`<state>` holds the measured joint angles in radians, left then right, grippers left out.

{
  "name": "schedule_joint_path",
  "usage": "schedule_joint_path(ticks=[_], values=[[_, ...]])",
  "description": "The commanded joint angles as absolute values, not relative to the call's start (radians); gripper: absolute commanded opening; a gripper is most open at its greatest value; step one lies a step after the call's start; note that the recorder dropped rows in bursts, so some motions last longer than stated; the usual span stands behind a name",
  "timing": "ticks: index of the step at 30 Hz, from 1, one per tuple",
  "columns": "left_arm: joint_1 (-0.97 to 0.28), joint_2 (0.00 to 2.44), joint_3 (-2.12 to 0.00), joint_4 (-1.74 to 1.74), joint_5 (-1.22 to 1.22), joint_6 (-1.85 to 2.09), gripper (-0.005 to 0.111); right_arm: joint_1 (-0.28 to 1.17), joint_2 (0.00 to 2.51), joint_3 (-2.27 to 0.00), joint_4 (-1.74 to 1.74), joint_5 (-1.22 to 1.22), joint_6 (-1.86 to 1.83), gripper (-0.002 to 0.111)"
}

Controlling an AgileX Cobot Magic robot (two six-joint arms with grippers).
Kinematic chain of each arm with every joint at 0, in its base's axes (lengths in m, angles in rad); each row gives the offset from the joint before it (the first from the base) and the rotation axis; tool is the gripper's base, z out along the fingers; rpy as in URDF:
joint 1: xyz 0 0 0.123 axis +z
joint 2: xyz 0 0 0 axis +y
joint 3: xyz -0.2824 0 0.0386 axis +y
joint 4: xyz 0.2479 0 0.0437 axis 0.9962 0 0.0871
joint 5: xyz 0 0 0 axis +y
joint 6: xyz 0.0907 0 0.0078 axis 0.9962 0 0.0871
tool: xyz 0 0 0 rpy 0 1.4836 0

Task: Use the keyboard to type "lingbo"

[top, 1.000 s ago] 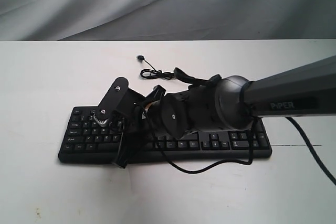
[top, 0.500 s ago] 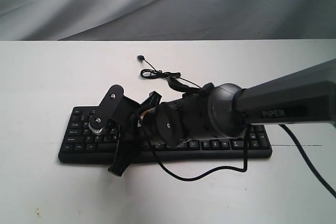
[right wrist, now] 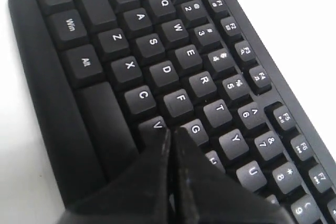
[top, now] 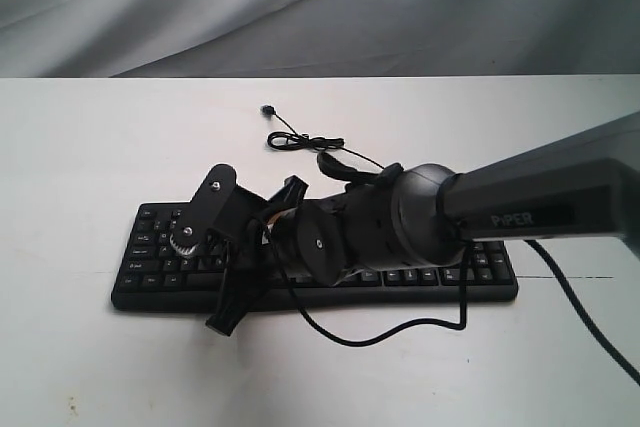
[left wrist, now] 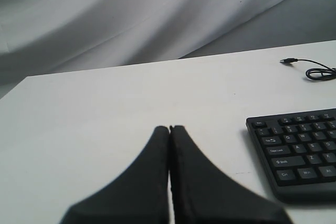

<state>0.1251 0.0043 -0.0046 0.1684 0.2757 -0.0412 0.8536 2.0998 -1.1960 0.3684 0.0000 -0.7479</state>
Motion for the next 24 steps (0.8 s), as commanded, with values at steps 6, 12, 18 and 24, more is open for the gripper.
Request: schedule_joint_path(ticks=[6, 12, 18, 24], values=[[0.118, 0.000, 0.000, 0.167, 0.266, -0.046, 0.000, 0.848, 2.122, -1.194, 0.376, -0.016, -0.749, 0.000], [0.118, 0.000, 0.000, 0.167, 0.266, -0.046, 0.000, 0.848, 2.131, -1.200, 0.380, -0.017, -0.750, 0.000], [0.118, 0.000, 0.000, 0.167, 0.266, -0.046, 0.000, 0.848, 2.119, -1.200, 0.380, -0.017, -0.755, 0.000], [0.118, 0.000, 0.000, 0.167, 0.266, -0.046, 0.000, 0.821, 2.063, -1.200, 0.356, 0.007, -0.741, 0.000]])
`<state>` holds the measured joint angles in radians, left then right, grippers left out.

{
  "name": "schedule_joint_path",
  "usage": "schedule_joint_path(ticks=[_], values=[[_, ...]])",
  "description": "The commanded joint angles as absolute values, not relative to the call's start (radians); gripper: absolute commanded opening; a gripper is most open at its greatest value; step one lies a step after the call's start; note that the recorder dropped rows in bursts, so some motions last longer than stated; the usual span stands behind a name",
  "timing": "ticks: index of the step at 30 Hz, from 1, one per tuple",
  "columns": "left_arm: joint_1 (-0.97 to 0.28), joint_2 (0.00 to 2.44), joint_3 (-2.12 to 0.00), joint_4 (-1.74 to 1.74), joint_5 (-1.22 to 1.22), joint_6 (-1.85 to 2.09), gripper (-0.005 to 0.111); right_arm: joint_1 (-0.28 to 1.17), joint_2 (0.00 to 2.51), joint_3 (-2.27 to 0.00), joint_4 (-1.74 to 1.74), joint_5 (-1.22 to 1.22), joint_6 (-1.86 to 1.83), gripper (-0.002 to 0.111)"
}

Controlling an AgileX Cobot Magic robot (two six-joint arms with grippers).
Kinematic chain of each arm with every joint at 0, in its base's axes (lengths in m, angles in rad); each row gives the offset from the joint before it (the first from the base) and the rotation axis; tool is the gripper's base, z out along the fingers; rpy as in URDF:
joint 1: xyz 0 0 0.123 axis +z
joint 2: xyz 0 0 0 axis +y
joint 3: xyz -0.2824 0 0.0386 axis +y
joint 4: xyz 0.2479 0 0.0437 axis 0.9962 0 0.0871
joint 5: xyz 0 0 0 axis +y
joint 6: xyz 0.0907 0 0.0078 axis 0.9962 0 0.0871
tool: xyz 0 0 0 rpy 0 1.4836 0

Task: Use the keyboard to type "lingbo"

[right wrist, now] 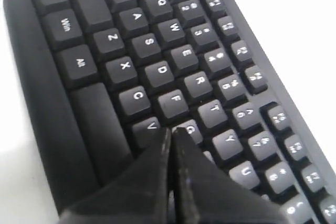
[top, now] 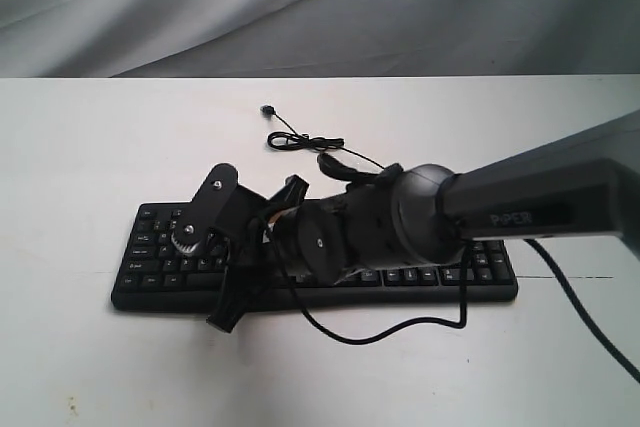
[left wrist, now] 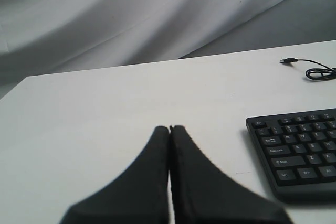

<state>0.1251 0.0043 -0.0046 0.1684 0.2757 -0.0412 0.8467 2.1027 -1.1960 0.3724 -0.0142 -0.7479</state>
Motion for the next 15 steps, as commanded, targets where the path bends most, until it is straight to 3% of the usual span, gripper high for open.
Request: schedule_joint_path(ticks=[1, 15], values=[[0.118, 0.000, 0.000, 0.167, 0.266, -0.046, 0.000, 0.809, 2.054, -1.200, 0.348, 0.020, -0.726, 0.000], [0.118, 0.000, 0.000, 0.167, 0.266, -0.046, 0.000, 0.696, 1.998, -1.133, 0.318, 0.014, -0.706, 0.000]])
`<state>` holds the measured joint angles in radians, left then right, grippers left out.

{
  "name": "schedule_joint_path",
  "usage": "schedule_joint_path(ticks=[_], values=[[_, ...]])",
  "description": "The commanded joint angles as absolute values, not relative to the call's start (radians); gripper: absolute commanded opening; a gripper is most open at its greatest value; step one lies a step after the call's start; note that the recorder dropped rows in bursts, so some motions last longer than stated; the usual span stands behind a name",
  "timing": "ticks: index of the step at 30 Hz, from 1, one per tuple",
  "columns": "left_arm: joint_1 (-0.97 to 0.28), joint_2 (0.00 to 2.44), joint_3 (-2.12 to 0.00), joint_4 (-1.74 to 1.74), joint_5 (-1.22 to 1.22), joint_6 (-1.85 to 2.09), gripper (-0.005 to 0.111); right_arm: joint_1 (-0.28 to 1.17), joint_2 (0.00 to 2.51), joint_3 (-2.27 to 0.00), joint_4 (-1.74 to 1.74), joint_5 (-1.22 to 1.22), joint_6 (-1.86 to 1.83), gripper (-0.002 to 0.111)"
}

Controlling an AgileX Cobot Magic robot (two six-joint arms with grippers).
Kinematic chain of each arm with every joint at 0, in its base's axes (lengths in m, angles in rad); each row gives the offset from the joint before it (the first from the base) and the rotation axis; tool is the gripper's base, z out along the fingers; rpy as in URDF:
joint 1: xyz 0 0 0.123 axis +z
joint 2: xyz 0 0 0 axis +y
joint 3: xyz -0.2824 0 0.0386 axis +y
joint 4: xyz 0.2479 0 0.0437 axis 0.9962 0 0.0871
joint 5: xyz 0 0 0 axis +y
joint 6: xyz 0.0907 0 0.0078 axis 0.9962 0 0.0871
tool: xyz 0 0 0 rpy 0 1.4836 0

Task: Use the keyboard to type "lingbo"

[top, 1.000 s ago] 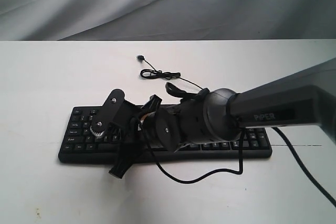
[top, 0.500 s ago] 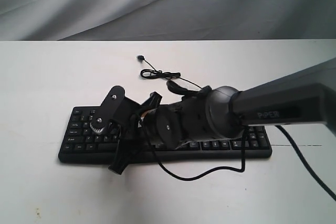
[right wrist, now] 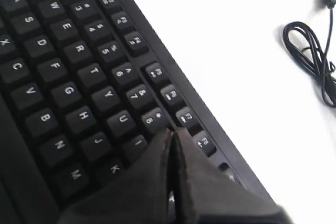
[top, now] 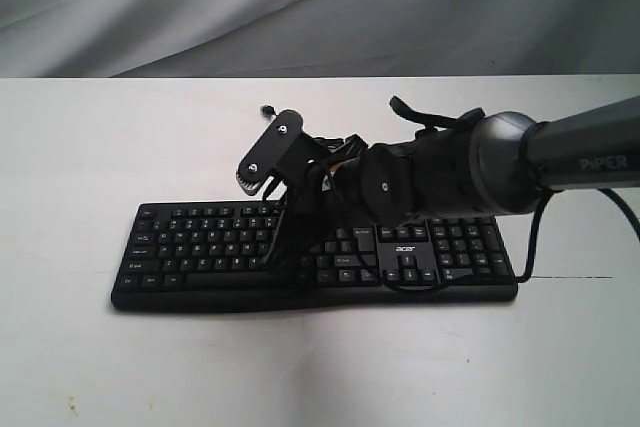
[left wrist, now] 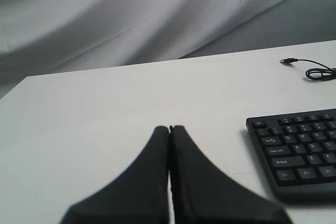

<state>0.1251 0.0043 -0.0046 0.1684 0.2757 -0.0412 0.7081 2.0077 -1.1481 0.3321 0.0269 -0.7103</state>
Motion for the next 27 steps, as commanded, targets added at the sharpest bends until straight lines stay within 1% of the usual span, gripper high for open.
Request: schedule_joint_path(ticks=[1, 16, 27], values=[[0.118, 0.000, 0.000, 0.167, 0.266, -0.046, 0.000, 0.696, 1.998, -1.133, 0.318, 0.014, -0.706, 0.000], [0.118, 0.000, 0.000, 0.167, 0.266, -0.046, 0.000, 0.698, 2.047, -1.113, 0.314, -0.075, -0.706, 0.000], [0.118, 0.000, 0.000, 0.167, 0.266, -0.046, 0.000, 0.712, 2.064, -1.113, 0.314, -0.084, -0.706, 0.000]])
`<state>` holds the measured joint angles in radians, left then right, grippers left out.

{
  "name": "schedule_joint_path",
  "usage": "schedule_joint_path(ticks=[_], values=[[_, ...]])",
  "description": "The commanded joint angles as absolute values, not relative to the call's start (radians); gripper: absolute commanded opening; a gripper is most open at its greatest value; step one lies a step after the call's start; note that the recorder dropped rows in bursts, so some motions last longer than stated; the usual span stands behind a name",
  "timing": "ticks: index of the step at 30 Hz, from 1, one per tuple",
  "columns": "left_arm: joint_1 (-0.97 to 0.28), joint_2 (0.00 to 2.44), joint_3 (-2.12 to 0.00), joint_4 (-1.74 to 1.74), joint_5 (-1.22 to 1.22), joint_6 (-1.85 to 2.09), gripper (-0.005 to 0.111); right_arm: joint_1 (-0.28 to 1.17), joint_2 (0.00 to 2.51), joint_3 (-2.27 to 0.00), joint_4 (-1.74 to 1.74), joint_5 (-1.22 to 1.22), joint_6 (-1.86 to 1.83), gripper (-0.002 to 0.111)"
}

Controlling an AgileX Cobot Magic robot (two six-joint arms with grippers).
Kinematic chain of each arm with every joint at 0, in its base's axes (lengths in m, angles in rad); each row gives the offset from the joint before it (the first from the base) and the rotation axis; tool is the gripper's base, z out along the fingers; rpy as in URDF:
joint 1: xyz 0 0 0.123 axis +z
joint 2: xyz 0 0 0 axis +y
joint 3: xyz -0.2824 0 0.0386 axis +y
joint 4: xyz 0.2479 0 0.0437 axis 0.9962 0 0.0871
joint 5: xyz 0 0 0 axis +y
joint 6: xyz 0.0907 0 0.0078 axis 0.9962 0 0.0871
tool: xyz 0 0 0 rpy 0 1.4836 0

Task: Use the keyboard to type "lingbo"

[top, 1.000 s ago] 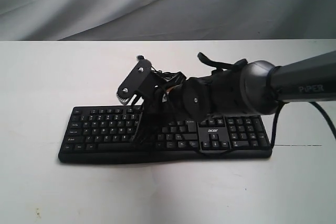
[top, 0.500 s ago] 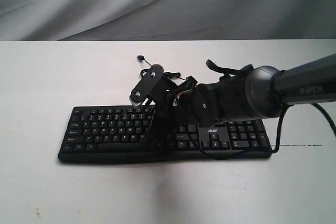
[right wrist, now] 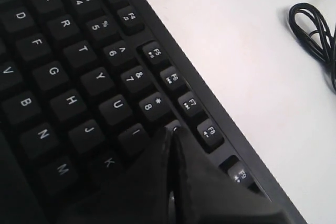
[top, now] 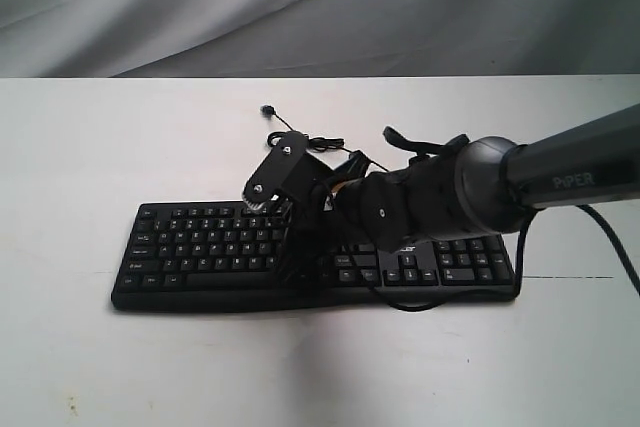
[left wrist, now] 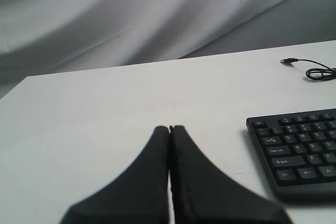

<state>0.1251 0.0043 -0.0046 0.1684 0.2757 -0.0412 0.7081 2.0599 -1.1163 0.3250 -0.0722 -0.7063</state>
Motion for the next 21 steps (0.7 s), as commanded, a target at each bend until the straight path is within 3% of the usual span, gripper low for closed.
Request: schedule_joint_path(ticks=[1, 21], values=[[0.118, 0.000, 0.000, 0.167, 0.266, -0.046, 0.000, 0.712, 2.067, -1.113, 0.314, -0.084, -0.706, 0.000], [0.118, 0.000, 0.000, 0.167, 0.266, -0.046, 0.000, 0.720, 2.052, -1.113, 0.300, -0.068, -0.708, 0.000]])
